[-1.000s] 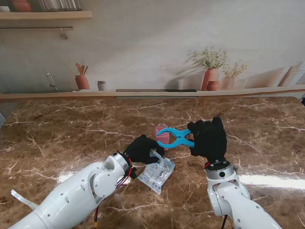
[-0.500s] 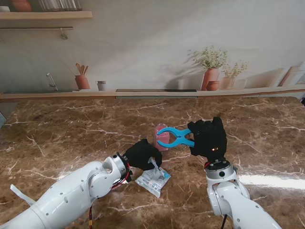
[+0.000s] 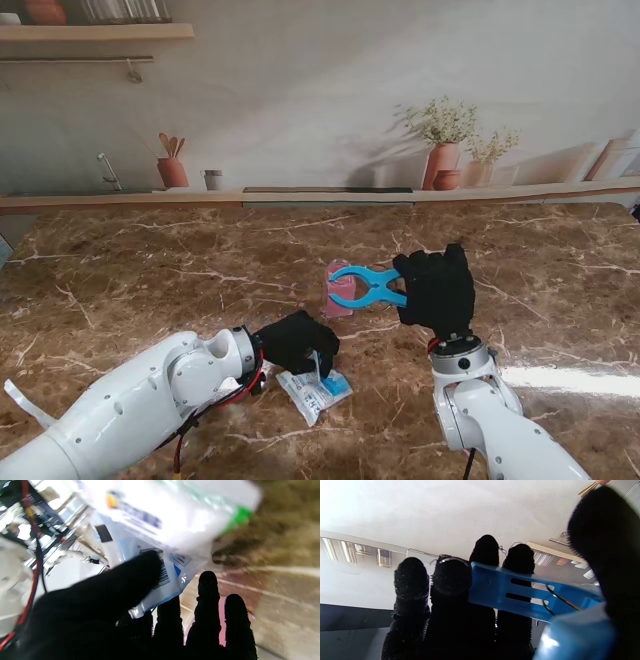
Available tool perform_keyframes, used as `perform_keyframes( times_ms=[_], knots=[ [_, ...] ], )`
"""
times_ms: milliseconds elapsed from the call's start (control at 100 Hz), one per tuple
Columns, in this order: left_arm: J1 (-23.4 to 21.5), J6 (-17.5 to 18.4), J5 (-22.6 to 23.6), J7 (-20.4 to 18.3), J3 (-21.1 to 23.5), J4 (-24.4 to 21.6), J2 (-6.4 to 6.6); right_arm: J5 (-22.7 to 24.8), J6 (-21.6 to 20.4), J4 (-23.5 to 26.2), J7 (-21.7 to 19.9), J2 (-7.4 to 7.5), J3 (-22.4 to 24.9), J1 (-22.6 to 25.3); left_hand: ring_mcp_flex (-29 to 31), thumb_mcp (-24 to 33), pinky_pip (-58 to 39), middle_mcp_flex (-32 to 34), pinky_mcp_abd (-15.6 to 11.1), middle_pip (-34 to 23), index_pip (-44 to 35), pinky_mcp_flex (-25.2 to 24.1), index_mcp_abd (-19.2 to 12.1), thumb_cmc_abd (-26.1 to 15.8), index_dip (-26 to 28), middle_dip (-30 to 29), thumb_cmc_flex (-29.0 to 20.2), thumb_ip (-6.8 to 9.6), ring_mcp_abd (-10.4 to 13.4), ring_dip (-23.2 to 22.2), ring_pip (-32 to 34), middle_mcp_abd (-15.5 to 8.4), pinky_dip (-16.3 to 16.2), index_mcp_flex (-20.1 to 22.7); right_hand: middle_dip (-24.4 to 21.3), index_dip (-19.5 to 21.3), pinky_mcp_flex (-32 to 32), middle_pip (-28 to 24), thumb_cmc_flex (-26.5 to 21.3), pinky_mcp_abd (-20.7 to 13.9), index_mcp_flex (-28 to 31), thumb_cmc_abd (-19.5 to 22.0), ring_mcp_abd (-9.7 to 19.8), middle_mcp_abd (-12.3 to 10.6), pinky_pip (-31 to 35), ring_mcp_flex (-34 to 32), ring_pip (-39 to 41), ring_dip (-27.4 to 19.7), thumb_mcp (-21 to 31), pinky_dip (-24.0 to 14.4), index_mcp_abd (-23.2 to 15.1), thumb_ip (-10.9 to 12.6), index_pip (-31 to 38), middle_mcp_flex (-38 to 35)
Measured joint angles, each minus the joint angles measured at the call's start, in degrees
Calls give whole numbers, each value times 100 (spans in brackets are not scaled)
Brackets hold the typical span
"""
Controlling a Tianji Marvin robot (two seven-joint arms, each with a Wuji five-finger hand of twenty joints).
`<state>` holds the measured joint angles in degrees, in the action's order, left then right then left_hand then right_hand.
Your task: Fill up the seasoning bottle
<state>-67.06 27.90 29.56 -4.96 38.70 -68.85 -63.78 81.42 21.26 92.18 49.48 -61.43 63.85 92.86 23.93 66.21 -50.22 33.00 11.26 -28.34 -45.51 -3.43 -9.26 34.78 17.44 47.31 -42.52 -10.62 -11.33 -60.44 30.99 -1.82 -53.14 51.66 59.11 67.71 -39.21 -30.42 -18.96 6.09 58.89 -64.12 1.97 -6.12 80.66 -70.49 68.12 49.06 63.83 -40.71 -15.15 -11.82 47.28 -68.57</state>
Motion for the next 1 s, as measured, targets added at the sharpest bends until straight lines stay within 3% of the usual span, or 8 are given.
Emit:
perform_keyframes(
  times_ms=[130, 250, 370, 470, 530, 760, 880, 1000],
  knots=[
    [-39, 98, -288, -331, 85, -63, 72, 0, 9, 0, -5, 0, -9, -6, -498, -2155, 1152, -356, -11, 486, 659, -118, 138, -1043, 90, -331, 1310, 728, 53, 215, -288, 80, -131, -318, 0, 16, 1, 0, 0, 0, 0, 6, -1, 0, -1, 0, -1, 0, 0, 0, 0, 0, 0, 0],
    [-103, 61, -218, -332, 171, -143, 114, 0, 16, 0, -5, 0, -20, -13, -640, -5025, 1710, -487, -16, 573, 1134, -159, 259, -2092, 459, -475, 1360, 832, 57, 238, -496, 92, -540, -313, 0, 19, 3, 0, 1, 0, 0, 9, -1, 0, -1, 0, -1, 0, -1, 0, 0, 0, 0, 0],
    [-158, -26, -404, -404, 239, -187, 124, 0, 22, 0, -5, 0, -35, -23, -663, -6470, 1943, -495, -170, 671, 1105, -163, 325, -3120, 514, -560, 1236, 831, 62, 260, -546, 93, -796, -188, 0, 20, 8, 0, 1, 0, 0, 26, -1, 0, -2, 1, -1, 0, -2, 0, 0, 0, 0, 0],
    [-216, -276, -543, -418, 277, -248, 123, 1, 23, 0, -5, -1, -37, -26, -749, -6464, 1959, -495, -334, 671, 935, -199, 359, -3334, 514, -560, 325, 831, 75, 260, -547, 93, -1085, -60, 0, 20, 9, 0, 1, 0, 0, 32, -1, 0, -3, 1, -1, 0, -4, 0, 0, 0, 0, 0],
    [-235, -329, -234, -239, 268, -264, 116, 1, 22, 0, -5, -2, -37, -28, -749, -5994, 1648, -495, -358, 608, 379, -199, 152, -2471, 445, -563, -390, 831, 103, 260, -496, 93, -1122, -80, 0, 21, 9, 0, 1, 0, 0, 32, -1, 0, -3, 1, -1, 0, -4, 0, 0, 0, 0, 0],
    [-237, -581, 588, 122, 145, -377, 128, -1, 14, 0, -1, -3, -37, -28, -658, -3668, 862, -495, -359, 495, -1053, -138, -226, -517, 2021, -923, -88, 414, 137, 479, -351, 86, -722, -1156, 0, 22, 12, 0, 1, 0, 0, 33, -1, 0, -5, 1, -2, 0, -4, 0, 0, 0, -1, -1],
    [-263, -720, 879, 93, 157, -512, 162, -7, 12, 4, -3, -5, -30, -24, -431, -2786, 781, -475, -323, 487, -463, -138, -232, -441, 2925, -989, 625, 363, 138, 528, -299, 82, -468, -2399, 0, 23, 13, 0, 1, 0, 0, 34, -2, 0, -5, 1, -3, 0, -5, 0, 0, 0, -1, -1],
    [-318, -840, 948, -127, 230, -695, 221, -22, 8, 7, -7, -7, -29, -21, -253, -2822, 712, -470, -270, 481, 778, -136, -150, -457, 2201, -1190, 810, 435, 233, 624, -338, 72, -415, -2926, 0, 24, 14, 0, 1, 0, 0, 34, -2, 0, -5, 1, -4, 0, -5, 0, 0, 0, -1, -1]
  ],
)
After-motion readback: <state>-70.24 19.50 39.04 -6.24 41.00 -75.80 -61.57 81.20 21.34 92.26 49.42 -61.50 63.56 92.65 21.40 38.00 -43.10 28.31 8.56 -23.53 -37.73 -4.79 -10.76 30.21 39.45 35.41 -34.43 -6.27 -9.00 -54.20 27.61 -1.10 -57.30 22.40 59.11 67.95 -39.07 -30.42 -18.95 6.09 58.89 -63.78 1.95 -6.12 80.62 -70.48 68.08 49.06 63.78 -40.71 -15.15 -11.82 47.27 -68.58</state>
